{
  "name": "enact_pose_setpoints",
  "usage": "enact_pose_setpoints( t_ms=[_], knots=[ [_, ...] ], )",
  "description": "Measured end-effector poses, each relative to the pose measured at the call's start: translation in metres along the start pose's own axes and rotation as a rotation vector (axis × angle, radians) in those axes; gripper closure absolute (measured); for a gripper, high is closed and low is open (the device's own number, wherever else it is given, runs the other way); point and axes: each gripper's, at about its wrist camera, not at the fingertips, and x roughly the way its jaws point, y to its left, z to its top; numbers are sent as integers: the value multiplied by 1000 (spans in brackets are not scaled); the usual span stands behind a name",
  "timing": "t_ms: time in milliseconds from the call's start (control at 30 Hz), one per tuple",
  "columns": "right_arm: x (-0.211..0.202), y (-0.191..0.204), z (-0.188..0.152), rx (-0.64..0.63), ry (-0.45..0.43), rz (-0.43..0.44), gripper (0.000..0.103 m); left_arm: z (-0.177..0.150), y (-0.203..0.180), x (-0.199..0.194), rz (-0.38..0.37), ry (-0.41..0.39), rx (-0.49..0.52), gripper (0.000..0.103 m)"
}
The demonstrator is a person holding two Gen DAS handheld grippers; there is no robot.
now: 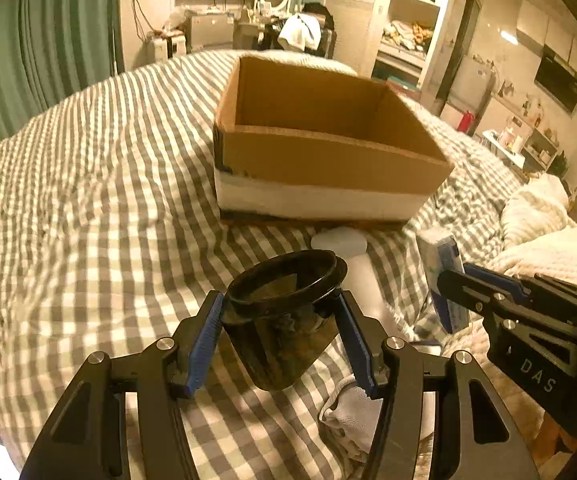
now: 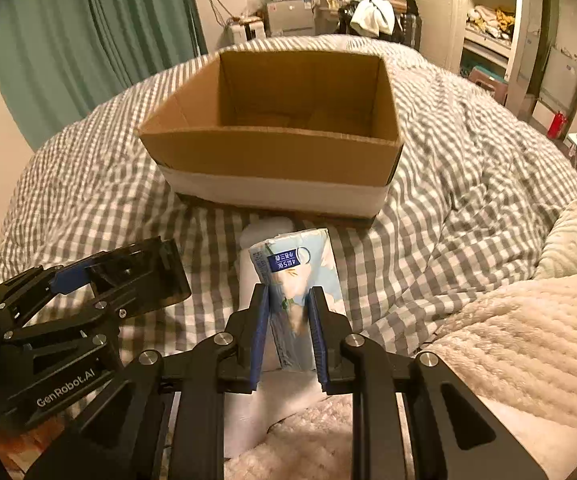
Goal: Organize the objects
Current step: 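Carry the black cup and carton over the box with both tools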
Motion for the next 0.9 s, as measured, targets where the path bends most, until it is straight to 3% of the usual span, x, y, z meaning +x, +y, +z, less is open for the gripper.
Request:
enact_pose_setpoints(
  t_ms=[467,900],
  knots=[
    [-43,12,25,-48,-90,-23,84,47,6,-45,-47,-93,-7,45],
    [-71,1,108,-33,-196,1,84,118,5,-45,-34,-179,34,45]
  ],
)
